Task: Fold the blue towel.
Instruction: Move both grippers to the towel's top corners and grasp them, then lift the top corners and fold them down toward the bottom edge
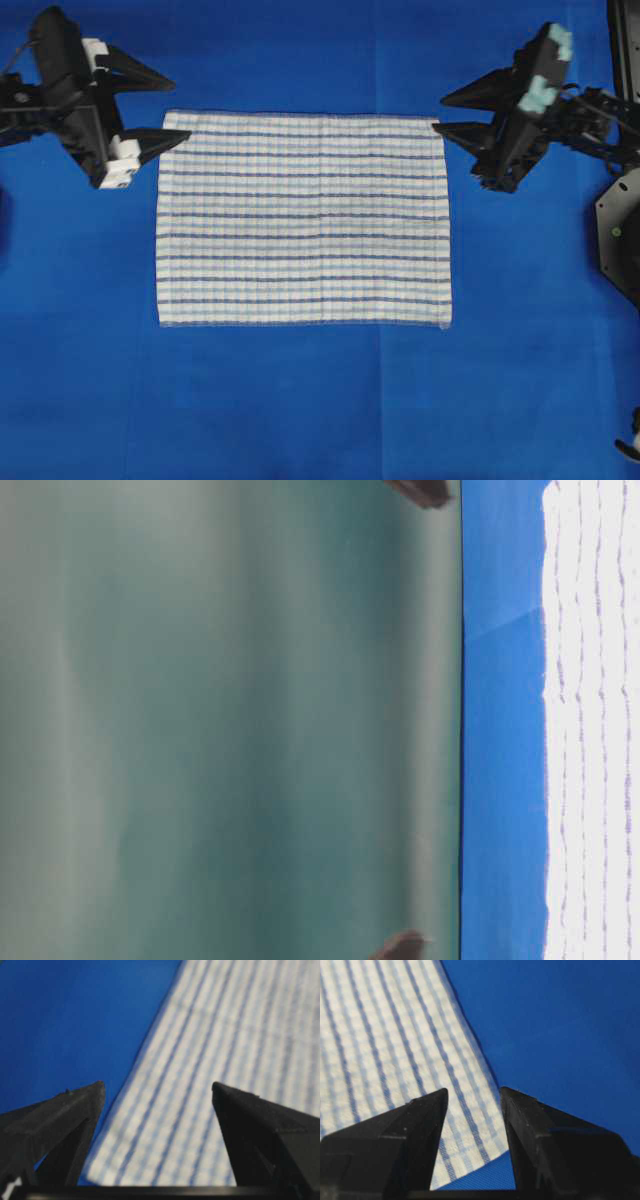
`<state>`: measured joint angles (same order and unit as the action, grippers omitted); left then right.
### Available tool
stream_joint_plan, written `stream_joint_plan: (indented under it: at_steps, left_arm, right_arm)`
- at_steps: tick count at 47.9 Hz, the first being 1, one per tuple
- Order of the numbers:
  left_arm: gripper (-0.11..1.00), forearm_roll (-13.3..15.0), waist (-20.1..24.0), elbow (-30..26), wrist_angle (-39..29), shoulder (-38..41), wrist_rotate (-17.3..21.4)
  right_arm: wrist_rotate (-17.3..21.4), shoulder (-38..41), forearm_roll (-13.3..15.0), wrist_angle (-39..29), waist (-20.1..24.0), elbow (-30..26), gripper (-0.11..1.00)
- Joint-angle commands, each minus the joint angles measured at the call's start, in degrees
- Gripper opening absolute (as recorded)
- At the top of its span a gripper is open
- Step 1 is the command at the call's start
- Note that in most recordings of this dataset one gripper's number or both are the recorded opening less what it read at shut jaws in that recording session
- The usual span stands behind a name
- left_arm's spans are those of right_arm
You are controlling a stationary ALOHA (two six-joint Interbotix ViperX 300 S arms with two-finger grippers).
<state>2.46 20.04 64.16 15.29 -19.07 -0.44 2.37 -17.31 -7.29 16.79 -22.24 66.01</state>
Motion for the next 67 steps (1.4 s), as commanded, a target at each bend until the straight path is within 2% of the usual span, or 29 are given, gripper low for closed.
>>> stream_joint_plan:
  at_steps: [1, 11, 22, 35, 39, 43, 47, 52, 56, 67]
  left_arm:
    - [0.81, 0.1, 1.8, -1.1, 1.7, 2.9, -0.1]
    - [0.81, 0.1, 5.2, -0.4, 6.6, 10.9, -0.1]
    - [0.81, 0.6, 6.0, -0.2, 9.5, 17.6, -0.1]
    - [0.77, 0.8, 6.5, 0.0, 9.9, 21.2, -0.2]
    - [0.68, 0.8, 6.5, 0.3, 9.4, 21.1, -0.2]
    - [0.48, 0.7, 6.5, 0.6, 8.3, 21.1, -0.5]
    - [0.24, 0.7, 6.1, 0.7, 7.6, 21.0, -1.3]
    - [0.06, 0.7, 5.2, 0.4, 7.5, 21.1, -2.4]
    - [0.05, 0.7, 4.3, 0.2, 7.5, 21.0, -2.5]
    - [0.05, 0.7, 3.4, -0.2, 7.4, 20.1, -2.5]
  right_arm:
    - [0.0, 3.9, -1.6, 3.5, -0.3, -1.1, 0.81]
    - [0.0, 11.3, -4.3, 8.1, -0.5, -1.1, 0.81]
    - [0.0, 16.4, -6.9, 9.6, -0.5, -1.2, 0.81]
    - [0.0, 17.3, -7.0, 9.7, -0.4, -1.2, 0.81]
    - [0.0, 17.4, -7.1, 9.8, -0.3, -1.6, 0.79]
    - [0.0, 17.3, -7.1, 9.8, -0.1, -1.7, 0.7]
    - [-0.1, 17.4, -7.1, 9.8, 0.1, -1.7, 0.55]
    - [-0.1, 17.4, -7.0, 9.8, 0.3, -1.6, 0.32]
    - [0.0, 17.4, -7.1, 9.8, 0.5, -1.7, 0.2]
    - [0.0, 17.1, -7.1, 9.8, 1.0, -2.0, 0.19]
